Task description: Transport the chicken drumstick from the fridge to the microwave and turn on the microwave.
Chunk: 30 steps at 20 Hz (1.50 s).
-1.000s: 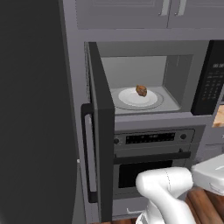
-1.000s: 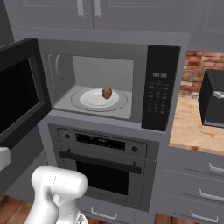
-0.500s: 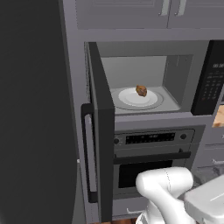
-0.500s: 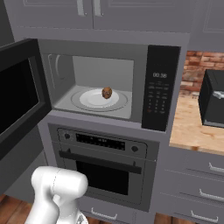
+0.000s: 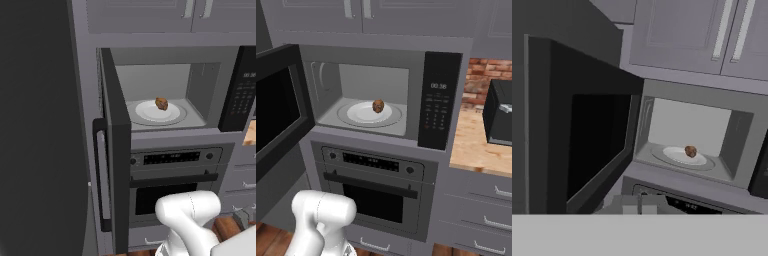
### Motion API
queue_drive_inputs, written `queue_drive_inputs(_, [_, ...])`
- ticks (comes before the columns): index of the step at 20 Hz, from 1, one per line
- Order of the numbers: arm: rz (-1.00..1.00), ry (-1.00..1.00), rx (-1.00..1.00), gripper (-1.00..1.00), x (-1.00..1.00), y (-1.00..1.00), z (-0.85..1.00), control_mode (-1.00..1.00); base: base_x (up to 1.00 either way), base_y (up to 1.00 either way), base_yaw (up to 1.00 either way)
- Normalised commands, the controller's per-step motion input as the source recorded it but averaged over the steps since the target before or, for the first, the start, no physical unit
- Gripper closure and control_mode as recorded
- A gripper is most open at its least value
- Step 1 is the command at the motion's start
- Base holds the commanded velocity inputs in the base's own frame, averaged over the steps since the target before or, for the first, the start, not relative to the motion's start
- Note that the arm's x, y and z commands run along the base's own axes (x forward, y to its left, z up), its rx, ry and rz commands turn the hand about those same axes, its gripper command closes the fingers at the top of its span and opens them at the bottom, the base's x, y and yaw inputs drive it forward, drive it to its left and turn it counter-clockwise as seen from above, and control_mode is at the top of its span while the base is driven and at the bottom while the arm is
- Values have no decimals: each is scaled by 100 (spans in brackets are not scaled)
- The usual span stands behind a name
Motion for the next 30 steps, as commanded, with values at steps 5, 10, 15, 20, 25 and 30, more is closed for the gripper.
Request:
queue_drive_inputs(5, [0, -6, -4, 100, 0, 9, 0, -100, 0, 0, 0])
queue_drive_inputs(10, [0, -6, -7, 100, 0, 7, -1, -100, 0, 0, 0])
queue_drive_inputs(15, [0, -7, -7, 100, 0, 4, -2, -100, 0, 0, 0])
queue_drive_inputs(20, [0, -4, -6, 100, 0, 9, -3, -100, 0, 0, 0])
queue_drive_inputs(25, [0, -3, -5, 100, 0, 16, -5, -100, 0, 0, 0])
queue_drive_inputs(30, [0, -1, -7, 100, 0, 22, 0, -100, 0, 0, 0])
